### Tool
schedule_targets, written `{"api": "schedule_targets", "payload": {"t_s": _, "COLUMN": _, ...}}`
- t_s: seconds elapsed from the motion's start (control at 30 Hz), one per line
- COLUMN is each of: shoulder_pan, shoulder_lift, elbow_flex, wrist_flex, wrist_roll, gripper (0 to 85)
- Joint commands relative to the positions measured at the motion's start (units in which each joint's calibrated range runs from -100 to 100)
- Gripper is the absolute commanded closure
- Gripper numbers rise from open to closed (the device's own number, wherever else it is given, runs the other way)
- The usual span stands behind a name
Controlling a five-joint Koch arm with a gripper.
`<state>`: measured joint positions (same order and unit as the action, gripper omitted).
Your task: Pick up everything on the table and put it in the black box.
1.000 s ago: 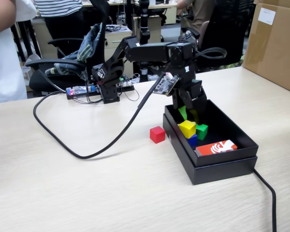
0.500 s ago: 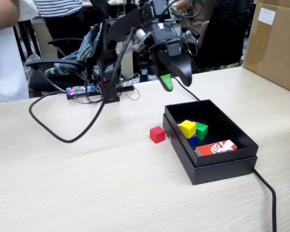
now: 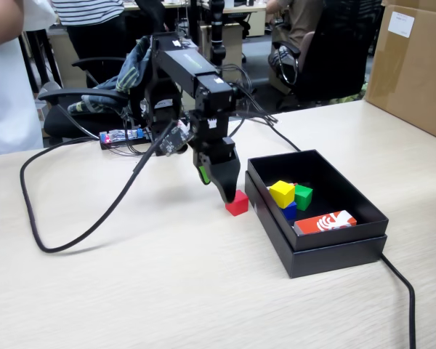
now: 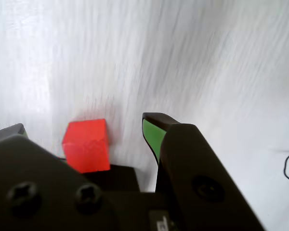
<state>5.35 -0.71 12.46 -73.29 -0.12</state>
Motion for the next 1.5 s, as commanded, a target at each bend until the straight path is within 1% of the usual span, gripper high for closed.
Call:
{"api": "schedule_targets", "payload": {"t_s": 0.0, "shoulder_pan": 1.37, "shoulder_lift": 2.15, "elbow_flex": 7.3, "wrist_flex": 0.33, "wrist_roll": 1.81, "gripper": 37.6}}
{"api": "schedule_targets", "payload": {"t_s": 0.27, "shoulder_pan": 3.86, "shoulder_lift": 7.77, "elbow_flex": 10.21, "wrist_flex": 0.33, "wrist_roll": 5.13, "gripper": 37.9}}
{"api": "schedule_targets", "payload": {"t_s": 0.33, "shoulder_pan": 3.86, "shoulder_lift": 9.03, "elbow_flex": 10.57, "wrist_flex": 0.33, "wrist_roll": 5.76, "gripper": 38.7}}
{"api": "schedule_targets", "payload": {"t_s": 0.37, "shoulder_pan": 3.81, "shoulder_lift": 10.41, "elbow_flex": 11.57, "wrist_flex": 0.33, "wrist_roll": 6.15, "gripper": 43.5}}
{"api": "schedule_targets", "payload": {"t_s": 0.4, "shoulder_pan": 3.81, "shoulder_lift": 10.98, "elbow_flex": 12.11, "wrist_flex": 0.33, "wrist_roll": 6.15, "gripper": 46.2}}
{"api": "schedule_targets", "payload": {"t_s": 0.53, "shoulder_pan": 3.22, "shoulder_lift": 13.96, "elbow_flex": 15.28, "wrist_flex": 0.33, "wrist_roll": 6.35, "gripper": 70.9}}
{"api": "schedule_targets", "payload": {"t_s": 0.57, "shoulder_pan": 3.03, "shoulder_lift": 14.08, "elbow_flex": 15.65, "wrist_flex": 0.33, "wrist_roll": 6.45, "gripper": 75.9}}
{"api": "schedule_targets", "payload": {"t_s": 0.6, "shoulder_pan": 2.83, "shoulder_lift": 13.96, "elbow_flex": 15.83, "wrist_flex": 0.33, "wrist_roll": 6.45, "gripper": 78.5}}
{"api": "schedule_targets", "payload": {"t_s": 0.7, "shoulder_pan": 2.25, "shoulder_lift": 9.38, "elbow_flex": 15.28, "wrist_flex": 0.33, "wrist_roll": 6.54, "gripper": 78.5}}
{"api": "schedule_targets", "payload": {"t_s": 0.77, "shoulder_pan": 1.71, "shoulder_lift": 2.49, "elbow_flex": 14.56, "wrist_flex": 0.24, "wrist_roll": 6.25, "gripper": 78.6}}
{"api": "schedule_targets", "payload": {"t_s": 0.9, "shoulder_pan": 1.32, "shoulder_lift": -14.03, "elbow_flex": 15.1, "wrist_flex": -0.28, "wrist_roll": 4.54, "gripper": 78.6}}
{"api": "schedule_targets", "payload": {"t_s": 1.07, "shoulder_pan": 4.15, "shoulder_lift": -22.29, "elbow_flex": 20.18, "wrist_flex": -0.28, "wrist_roll": 3.17, "gripper": 78.5}}
{"api": "schedule_targets", "payload": {"t_s": 1.13, "shoulder_pan": 5.86, "shoulder_lift": -21.61, "elbow_flex": 22.99, "wrist_flex": -0.28, "wrist_roll": 3.22, "gripper": 78.5}}
{"api": "schedule_targets", "payload": {"t_s": 1.3, "shoulder_pan": 9.47, "shoulder_lift": -11.05, "elbow_flex": 31.06, "wrist_flex": -0.28, "wrist_roll": 3.71, "gripper": 78.5}}
{"api": "schedule_targets", "payload": {"t_s": 1.47, "shoulder_pan": 11.09, "shoulder_lift": 3.29, "elbow_flex": 36.77, "wrist_flex": -0.28, "wrist_roll": 3.91, "gripper": 78.3}}
